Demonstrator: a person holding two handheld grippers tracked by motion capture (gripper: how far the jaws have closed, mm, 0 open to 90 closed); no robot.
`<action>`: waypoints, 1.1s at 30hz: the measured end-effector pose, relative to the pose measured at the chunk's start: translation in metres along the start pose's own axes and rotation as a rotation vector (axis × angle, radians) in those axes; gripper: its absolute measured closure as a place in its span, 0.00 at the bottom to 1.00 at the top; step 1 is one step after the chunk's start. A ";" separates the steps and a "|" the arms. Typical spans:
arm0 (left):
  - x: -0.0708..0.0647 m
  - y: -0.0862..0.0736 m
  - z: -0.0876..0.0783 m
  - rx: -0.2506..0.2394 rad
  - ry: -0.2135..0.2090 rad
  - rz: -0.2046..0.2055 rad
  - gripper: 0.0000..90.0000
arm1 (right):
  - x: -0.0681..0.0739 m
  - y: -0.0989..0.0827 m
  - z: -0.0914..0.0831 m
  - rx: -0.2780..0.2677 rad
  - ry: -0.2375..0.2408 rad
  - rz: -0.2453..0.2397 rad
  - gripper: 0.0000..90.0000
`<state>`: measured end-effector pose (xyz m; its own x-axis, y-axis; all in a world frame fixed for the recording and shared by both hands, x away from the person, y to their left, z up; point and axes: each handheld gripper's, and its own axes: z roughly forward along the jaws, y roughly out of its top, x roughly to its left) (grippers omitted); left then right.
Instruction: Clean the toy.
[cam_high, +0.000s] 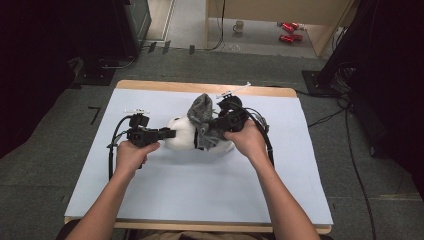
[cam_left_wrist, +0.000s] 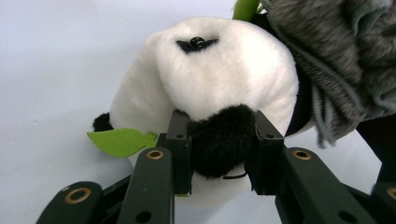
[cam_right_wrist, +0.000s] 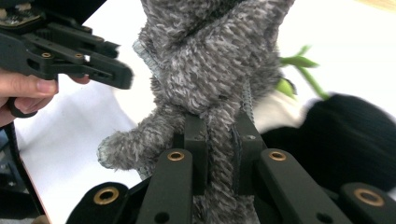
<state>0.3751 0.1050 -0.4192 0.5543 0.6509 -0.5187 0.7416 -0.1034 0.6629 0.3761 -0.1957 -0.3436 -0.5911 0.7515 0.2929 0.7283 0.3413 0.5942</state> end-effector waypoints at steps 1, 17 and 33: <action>0.000 0.000 0.000 -0.001 -0.002 -0.003 0.75 | -0.007 -0.002 -0.007 -0.010 -0.011 0.013 0.90; -0.003 0.002 -0.004 0.021 -0.097 -0.054 0.75 | -0.034 -0.014 -0.068 -0.107 -0.088 0.068 0.89; 0.003 0.004 -0.003 0.023 -0.101 -0.170 0.75 | 0.009 -0.011 -0.052 -0.059 0.037 -0.013 0.90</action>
<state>0.3784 0.1084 -0.4169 0.4546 0.5815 -0.6747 0.8356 -0.0160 0.5492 0.3447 -0.2222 -0.3085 -0.6140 0.7252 0.3116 0.6992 0.3165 0.6411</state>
